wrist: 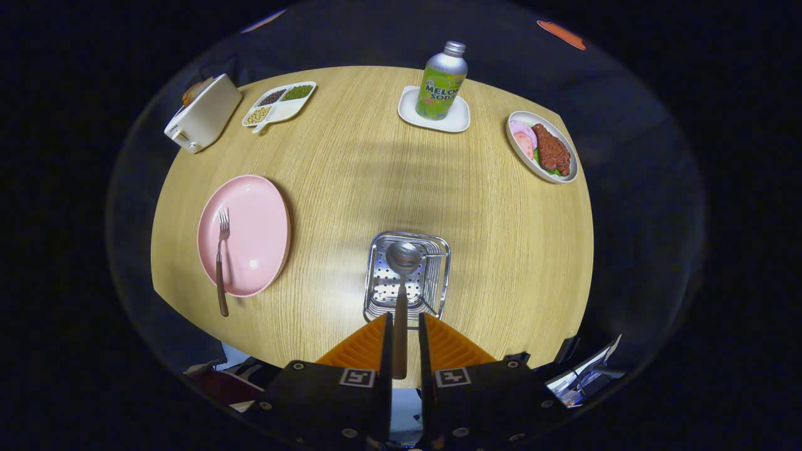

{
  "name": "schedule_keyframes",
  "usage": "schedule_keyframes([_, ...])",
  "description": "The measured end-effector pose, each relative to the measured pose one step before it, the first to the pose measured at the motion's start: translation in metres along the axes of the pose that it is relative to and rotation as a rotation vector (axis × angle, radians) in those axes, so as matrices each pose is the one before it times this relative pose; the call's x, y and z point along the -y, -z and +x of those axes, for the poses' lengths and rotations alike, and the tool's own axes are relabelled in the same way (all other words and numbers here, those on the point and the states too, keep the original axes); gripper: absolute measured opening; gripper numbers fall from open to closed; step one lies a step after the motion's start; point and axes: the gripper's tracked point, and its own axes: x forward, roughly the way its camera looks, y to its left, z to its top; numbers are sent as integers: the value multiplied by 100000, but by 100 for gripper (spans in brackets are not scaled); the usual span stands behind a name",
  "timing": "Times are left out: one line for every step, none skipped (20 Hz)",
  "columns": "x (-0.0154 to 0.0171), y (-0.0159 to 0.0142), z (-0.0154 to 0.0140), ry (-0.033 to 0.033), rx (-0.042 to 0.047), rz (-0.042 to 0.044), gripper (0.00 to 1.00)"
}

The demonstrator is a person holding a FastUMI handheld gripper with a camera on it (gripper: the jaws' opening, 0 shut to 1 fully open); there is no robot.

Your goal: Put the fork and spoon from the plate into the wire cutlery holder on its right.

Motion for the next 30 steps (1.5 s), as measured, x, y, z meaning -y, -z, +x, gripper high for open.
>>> schedule_keyframes([-116,-589,-602,110,2682,320,33])
schedule_keyframes([-260,-318,-365,-26,2452,234,38])
schedule_keyframes([-345,-505,-511,25,2714,204,45])
schedule_keyframes([-244,-222,-602,293,2882,133,52])
schedule_keyframes([-112,-631,-601,2147,4379,758,58])
schedule_keyframes([-456,-800,-547,573,4944,-849,61])
schedule_keyframes([-628,-537,-687,453,4278,-497,69])
schedule_keyframes([-985,-463,-693,-992,3862,308,73])
schedule_keyframes([-1128,-369,-459,-1255,3453,1398,80])
schedule_keyframes([-1020,-165,-356,-1321,2215,1004,84])
schedule_keyframes([-1032,-256,57,-911,2860,802,94])
schedule_keyframes([-1012,169,-89,-1024,2441,179,98])
schedule_keyframes([-1039,-99,60,-1375,2891,0,99])
schedule_keyframes([-1193,-256,154,-1126,2832,437,99])
schedule_keyframes([-1216,241,259,-1549,1632,550,99])
schedule_keyframes([-1122,318,342,-1410,1278,919,99])
schedule_keyframes([-1254,225,400,-1940,786,1190,99])
schedule_keyframes([-1007,450,335,-1445,453,1986,99])
schedule_keyframes([-1115,323,230,-1834,729,2052,99])
schedule_keyframes([-1042,376,395,-766,1504,2156,99])
schedule_keyframes([-898,351,624,-247,803,1352,99])
schedule_keyframes([-774,574,520,-278,429,1104,99])
schedule_keyframes([-813,386,568,-324,380,577,99])
schedule_keyframes([-508,526,432,559,604,-140,99])
schedule_keyframes([-606,201,480,436,1219,-672,99])
schedule_keyframes([-646,280,466,124,982,-813,99])
schedule_keyframes([-447,276,565,339,838,-828,99])
schedule_keyframes([-444,375,602,305,276,-1348,99])
schedule_keyframes([-481,406,485,122,573,-1413,99])
schedule_keyframes([-496,247,456,-457,790,-1083,99])
